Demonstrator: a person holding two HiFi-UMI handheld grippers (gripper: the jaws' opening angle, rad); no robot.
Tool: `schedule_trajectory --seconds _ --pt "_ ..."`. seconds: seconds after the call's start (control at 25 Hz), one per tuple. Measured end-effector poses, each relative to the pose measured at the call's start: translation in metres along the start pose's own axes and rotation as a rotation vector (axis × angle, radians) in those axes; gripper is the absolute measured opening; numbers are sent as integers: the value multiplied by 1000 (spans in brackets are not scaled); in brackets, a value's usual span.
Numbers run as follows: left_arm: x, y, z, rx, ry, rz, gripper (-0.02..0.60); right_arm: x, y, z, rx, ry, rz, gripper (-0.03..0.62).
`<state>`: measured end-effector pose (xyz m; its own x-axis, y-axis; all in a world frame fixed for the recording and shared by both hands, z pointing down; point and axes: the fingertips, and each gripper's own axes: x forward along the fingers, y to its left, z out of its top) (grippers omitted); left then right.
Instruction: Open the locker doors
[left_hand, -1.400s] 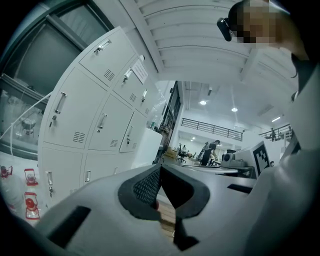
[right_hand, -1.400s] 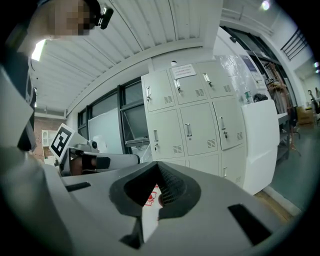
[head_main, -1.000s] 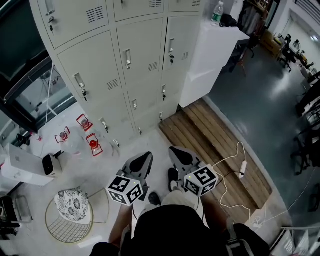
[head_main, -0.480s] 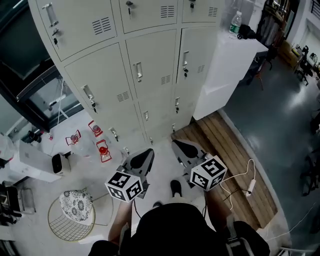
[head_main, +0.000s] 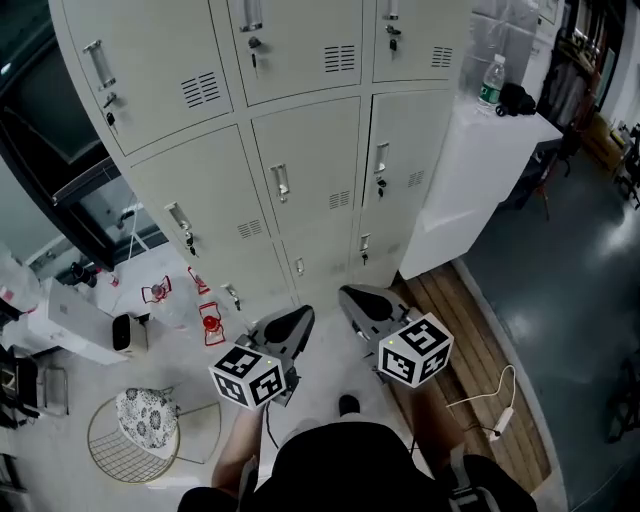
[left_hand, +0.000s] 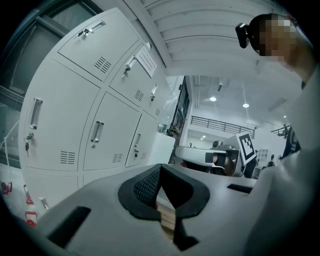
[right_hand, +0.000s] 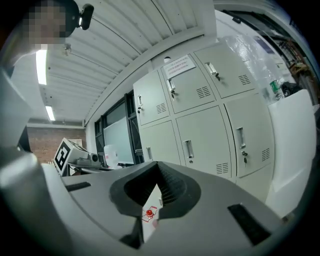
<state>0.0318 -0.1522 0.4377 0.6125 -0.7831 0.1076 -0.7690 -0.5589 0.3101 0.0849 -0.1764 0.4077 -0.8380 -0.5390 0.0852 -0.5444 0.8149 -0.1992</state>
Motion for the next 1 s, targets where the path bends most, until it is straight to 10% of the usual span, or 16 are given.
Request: schedule_trajectory --seconds 1.0 --pt "30 96 169 89 -75 34 18 123 -22 168 -245 -83 102 4"
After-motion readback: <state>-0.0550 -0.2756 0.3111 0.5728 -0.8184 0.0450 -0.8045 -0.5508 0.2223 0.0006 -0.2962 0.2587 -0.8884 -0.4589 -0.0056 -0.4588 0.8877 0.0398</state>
